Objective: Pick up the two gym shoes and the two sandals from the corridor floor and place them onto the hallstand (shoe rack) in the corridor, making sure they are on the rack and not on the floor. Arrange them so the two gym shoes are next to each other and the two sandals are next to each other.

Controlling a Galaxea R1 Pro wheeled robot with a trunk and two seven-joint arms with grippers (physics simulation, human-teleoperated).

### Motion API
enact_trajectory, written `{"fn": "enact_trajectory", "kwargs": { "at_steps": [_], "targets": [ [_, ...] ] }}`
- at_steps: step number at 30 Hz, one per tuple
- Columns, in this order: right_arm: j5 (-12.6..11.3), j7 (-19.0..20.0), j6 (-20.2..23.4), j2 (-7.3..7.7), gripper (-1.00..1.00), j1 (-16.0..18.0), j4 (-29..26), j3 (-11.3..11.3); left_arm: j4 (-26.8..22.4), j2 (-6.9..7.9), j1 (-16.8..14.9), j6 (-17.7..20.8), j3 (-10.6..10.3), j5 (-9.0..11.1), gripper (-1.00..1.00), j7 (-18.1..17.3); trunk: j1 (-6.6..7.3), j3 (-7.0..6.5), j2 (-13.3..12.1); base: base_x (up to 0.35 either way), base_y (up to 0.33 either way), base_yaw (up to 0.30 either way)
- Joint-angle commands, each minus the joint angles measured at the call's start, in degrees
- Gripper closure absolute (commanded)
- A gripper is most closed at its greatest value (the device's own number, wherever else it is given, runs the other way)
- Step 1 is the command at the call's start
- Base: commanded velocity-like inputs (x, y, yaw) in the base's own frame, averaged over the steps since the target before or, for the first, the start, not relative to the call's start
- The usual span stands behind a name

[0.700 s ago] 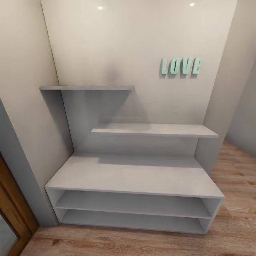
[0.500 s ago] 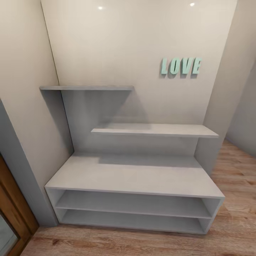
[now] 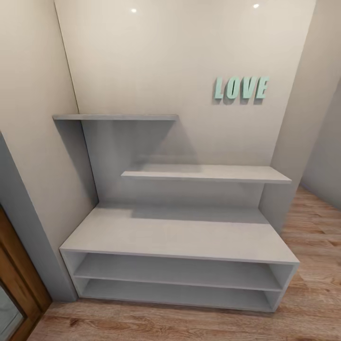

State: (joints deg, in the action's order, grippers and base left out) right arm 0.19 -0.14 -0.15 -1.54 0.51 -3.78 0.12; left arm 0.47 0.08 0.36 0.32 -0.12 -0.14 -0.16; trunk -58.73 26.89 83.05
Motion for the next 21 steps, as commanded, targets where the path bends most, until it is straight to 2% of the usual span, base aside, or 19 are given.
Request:
{"fn": "enact_trajectory", "kwargs": {
  "at_steps": [1,12,15,21],
  "targets": [
    [0.03,-0.02,-0.02,-0.01,-1.0,0.02,-0.06,0.03,-0.05,0.02,-0.01,0.02,0.0,-0.02,-1.0,-0.02,0.0,0.04,0.02,0.0,0.0,0.0],
    [0.07,-0.11,-1.39,0.25,-1.0,0.02,-0.96,-0.09,-1.14,0.39,-0.22,-2.52,-0.04,-0.09,-1.0,-0.02,0.0,0.04,0.02,0.0,0.0,0.0],
    [0.12,-0.18,-2.35,0.91,-1.0,0.02,-1.93,-0.13,-2.11,0.82,-0.33,-3.48,0.01,-0.02,-1.0,0.0,0.0,0.04,0.02,0.0,0.0,0.0],
    [0.04,-0.2,-4.28,2.74,-1.0,0.02,-3.87,-0.25,-4.05,0.71,-0.49,-5.41,0.16,0.22,-1.0,0.06,0.0,0.04,0.02,0.0,0.0,0.0]
  ]
}}
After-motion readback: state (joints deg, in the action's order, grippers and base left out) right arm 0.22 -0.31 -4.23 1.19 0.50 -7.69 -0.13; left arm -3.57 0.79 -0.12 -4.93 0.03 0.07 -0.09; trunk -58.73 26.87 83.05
